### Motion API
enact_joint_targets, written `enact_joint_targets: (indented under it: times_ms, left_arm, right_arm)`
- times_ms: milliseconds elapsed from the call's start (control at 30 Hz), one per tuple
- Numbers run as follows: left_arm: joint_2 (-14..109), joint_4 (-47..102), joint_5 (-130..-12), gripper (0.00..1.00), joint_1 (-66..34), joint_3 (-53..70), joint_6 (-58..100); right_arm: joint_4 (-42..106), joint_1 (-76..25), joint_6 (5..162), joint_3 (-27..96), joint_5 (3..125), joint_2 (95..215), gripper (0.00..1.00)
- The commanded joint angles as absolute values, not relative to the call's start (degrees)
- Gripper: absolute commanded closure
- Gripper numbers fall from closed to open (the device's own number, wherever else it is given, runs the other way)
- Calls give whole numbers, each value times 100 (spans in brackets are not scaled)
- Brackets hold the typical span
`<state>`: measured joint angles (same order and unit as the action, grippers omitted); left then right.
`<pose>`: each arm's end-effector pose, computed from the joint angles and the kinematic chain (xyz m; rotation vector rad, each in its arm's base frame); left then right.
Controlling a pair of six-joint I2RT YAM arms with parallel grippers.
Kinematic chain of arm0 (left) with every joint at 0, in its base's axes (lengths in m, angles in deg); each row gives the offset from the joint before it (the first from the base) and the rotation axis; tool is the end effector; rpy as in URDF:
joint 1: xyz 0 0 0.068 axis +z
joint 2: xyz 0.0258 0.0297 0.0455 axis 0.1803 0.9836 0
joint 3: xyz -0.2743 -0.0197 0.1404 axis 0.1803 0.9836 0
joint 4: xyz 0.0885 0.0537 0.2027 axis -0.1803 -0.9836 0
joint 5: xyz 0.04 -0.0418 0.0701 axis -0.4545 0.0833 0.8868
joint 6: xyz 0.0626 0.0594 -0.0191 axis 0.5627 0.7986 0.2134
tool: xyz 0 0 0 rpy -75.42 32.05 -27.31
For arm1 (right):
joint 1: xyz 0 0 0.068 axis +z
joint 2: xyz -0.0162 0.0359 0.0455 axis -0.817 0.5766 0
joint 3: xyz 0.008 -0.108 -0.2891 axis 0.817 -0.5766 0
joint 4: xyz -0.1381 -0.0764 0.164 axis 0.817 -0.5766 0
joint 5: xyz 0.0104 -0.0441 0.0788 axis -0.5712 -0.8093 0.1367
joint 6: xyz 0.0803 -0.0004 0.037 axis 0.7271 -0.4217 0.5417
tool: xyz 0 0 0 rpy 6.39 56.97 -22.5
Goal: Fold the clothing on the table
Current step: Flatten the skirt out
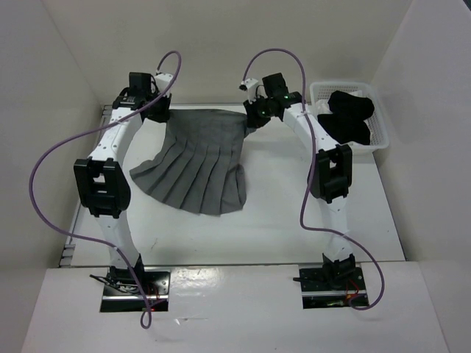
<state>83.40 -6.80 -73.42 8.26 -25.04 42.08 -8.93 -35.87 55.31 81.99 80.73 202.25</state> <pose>0.4609 -0.0321 0.3423 0.3334 2.1921 -0.1385 0.4811 0.1985 0.2827 -0.9874 2.1358 0.4775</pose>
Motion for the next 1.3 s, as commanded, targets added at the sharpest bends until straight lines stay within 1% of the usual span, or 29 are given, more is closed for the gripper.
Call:
enact_joint_targets:
  times_ms: [0, 33, 67, 100, 133, 167, 200, 233, 300, 367, 467, 567, 600, 700, 800, 833, 867, 967, 1067, 1267]
  left_arm:
    - [8644, -267, -6612, 94, 1030, -3127, 3802]
    - [8706, -215, -6515, 77, 1030, -3215, 3740]
    - [8759, -215, -6444, 69, 1030, -3294, 3670]
    - [8829, -145, -6322, 61, 1030, -3426, 3608]
    - [8830, -66, -6242, 51, 1030, -3427, 3468]
    - [8830, -65, -6154, 32, 1091, -3505, 3397]
    - [8830, 31, -5953, 22, 1091, -3558, 3240]
    - [8761, 110, -5847, 13, 1161, -3559, 3151]
    - [8707, 111, -5627, 0, 1214, -3611, 3011]
    - [8559, 6, -5529, 0, 1267, -3612, 3010]
    - [8304, -319, -6213, 0, 1267, -3314, 3238]
    - [7979, -566, -6794, 0, 996, -2542, 3554]
    - [7908, -566, -6873, 0, 917, -2061, 3633]
    - [7714, -513, -6988, 0, 653, -1425, 3827]
    - [7592, -513, -7278, 0, 530, -915, 3827]
    - [7591, -452, -7278, 0, 529, -792, 3827]
    - [7591, -452, -7278, 0, 407, -590, 3827]
    - [7539, -260, -7069, 1, 266, -273, 3827]
    - [7538, -66, -7015, 3, 213, 149, 3775]
    - [7757, 58, -6901, 4, 151, 317, 3617]
  right_arm:
    - [-519, -3686, 6294, 8752, 6671, 20412, 80]
    - [-466, -3634, 6349, 8945, 6530, 20526, 69]
    - [-466, -3633, 6419, 9007, 6163, 20527, 39]
    - [-387, -3572, 6524, 9008, 5942, 20527, 34]
    - [-265, -3519, 6647, 9008, 5783, 20475, 32]
    - [-211, -3519, 6709, 9008, 5451, 20379, 26]
    - [-159, -3519, 6771, 9008, 5291, 20317, 23]
    - [-158, -3467, 6771, 9008, 5194, 20186, 23]
    - [-158, -3466, 6771, 8895, 5070, 20018, 20]
    - [-106, -3466, 6632, 8667, 5069, 19677, 19]
    - [-105, -3466, 6306, 7955, 5306, 19115, 19]
    - [-166, -3466, 6034, 7034, 5640, 18640, 17]
    - [-237, -3466, 5972, 6909, 5641, 18577, 17]
    - [-597, -3466, 5919, 6592, 5641, 18515, 17]
    - [-677, -3466, 5971, 6092, 5720, 18278, 23]
    - [-616, -3466, 5971, 5786, 5911, 18199, 26]
    - [-615, -3518, 5971, 5643, 6035, 18129, 26]
    - [-562, -3519, 6033, 5194, 6334, 17935, 32]
    - [-615, -3519, 6085, 4974, 6414, 17882, 32]
    - [-668, -3519, 6226, 4842, 6879, 17872, 32]
